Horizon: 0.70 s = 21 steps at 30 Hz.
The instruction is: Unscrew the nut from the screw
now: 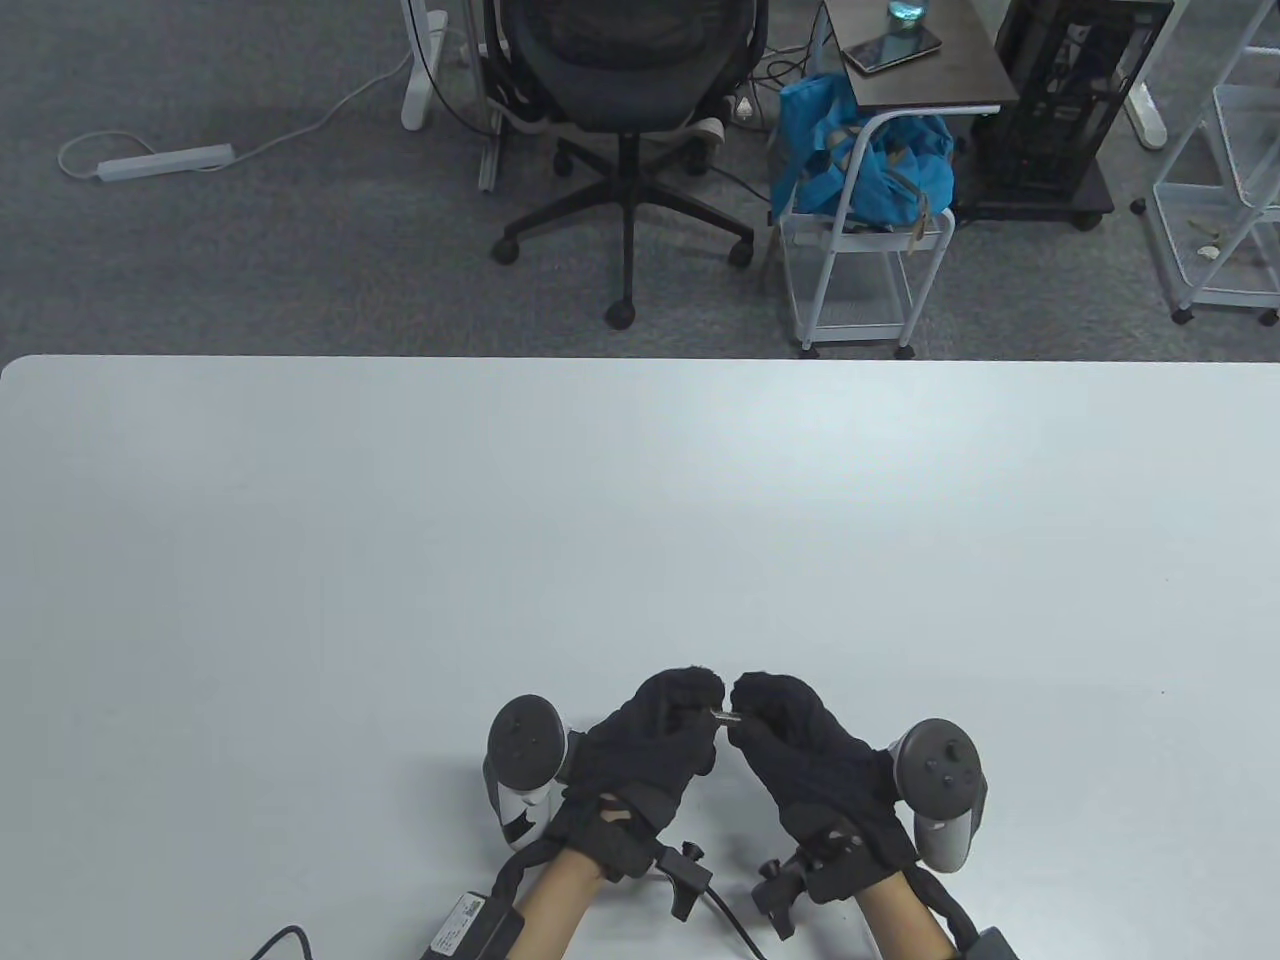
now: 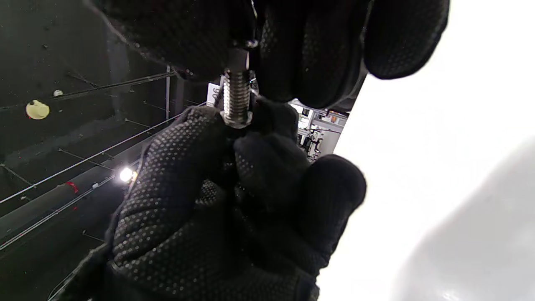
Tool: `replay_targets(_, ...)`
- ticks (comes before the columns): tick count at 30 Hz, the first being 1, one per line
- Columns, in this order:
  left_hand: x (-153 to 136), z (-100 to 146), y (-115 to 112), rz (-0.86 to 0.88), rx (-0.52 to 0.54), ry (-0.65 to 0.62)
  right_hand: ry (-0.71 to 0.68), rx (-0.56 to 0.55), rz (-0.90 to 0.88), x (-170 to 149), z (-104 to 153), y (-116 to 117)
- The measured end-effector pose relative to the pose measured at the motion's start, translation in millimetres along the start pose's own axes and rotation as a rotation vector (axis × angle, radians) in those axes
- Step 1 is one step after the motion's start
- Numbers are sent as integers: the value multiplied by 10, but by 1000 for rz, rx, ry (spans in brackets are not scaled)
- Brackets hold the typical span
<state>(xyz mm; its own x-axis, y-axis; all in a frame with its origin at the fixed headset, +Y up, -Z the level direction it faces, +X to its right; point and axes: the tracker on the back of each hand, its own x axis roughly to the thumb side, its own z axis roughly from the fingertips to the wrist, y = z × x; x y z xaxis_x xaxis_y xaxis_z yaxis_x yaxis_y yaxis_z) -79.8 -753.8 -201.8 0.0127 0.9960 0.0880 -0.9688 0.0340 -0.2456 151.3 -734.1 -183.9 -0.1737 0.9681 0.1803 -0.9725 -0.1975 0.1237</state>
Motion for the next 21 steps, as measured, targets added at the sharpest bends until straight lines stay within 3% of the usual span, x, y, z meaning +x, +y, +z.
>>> replay_targets(2,-3,0,-9,1,-8,3,-26,-45,21,14,7,-4)
replay_targets(7,-19,7,-1,10,5,17,-39,-3,41,25,3,-2)
replay_targets(12,-18,13,7,18,12,17,56,63,-13,-76,-4,18)
replay_targets(15,3,15,-9,-11,1,-3,154,-5,-47,-165,17,1)
replay_targets(21,18,23,-25,-31,0,-12,131,8,-70,-136,1,5)
